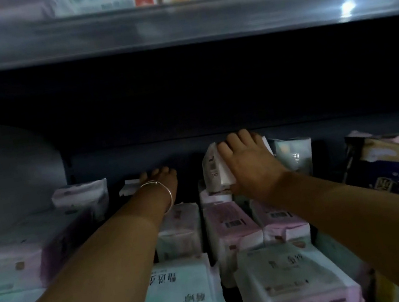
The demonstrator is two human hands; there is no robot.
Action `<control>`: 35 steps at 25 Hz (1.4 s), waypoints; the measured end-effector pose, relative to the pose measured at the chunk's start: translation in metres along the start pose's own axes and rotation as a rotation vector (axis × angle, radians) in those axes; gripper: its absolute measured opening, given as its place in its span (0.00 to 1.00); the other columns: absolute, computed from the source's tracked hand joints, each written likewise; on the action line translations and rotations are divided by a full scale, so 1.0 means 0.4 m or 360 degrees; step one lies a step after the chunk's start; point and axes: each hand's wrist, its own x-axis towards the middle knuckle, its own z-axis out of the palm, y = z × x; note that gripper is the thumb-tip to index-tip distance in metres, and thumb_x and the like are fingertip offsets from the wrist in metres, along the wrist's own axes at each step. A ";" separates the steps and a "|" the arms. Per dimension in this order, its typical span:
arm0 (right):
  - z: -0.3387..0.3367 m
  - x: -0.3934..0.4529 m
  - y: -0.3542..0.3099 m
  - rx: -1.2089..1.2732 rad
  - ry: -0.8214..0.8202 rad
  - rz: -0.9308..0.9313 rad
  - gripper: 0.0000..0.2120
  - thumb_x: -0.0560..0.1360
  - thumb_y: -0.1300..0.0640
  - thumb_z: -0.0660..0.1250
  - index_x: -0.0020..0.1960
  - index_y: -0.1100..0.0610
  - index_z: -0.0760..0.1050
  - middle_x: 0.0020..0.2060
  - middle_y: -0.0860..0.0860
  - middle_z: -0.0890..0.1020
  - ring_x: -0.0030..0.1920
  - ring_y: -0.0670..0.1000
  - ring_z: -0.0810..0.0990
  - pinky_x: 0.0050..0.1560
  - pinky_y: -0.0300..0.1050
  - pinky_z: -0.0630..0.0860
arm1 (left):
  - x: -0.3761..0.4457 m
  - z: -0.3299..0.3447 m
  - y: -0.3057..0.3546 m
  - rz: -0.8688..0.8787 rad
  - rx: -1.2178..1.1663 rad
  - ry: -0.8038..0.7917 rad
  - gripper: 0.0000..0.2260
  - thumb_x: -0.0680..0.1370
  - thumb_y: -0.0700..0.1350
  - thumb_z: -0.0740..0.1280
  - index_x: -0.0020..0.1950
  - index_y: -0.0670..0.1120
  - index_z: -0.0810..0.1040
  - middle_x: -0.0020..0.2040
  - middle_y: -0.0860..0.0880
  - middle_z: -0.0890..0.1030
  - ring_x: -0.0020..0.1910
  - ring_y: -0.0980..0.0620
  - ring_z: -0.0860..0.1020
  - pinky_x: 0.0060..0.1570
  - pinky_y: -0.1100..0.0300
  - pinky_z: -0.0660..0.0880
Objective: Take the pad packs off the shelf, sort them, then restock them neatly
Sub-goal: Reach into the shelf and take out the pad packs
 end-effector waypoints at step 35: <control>-0.178 -0.091 -0.026 -0.0061 -0.0041 -0.0156 0.38 0.71 0.53 0.69 0.74 0.61 0.53 0.64 0.57 0.65 0.63 0.58 0.64 0.64 0.52 0.61 | -0.190 -0.176 0.065 -0.0055 0.0561 0.0467 0.28 0.72 0.44 0.69 0.68 0.44 0.62 0.66 0.43 0.66 0.65 0.42 0.64 0.68 0.43 0.57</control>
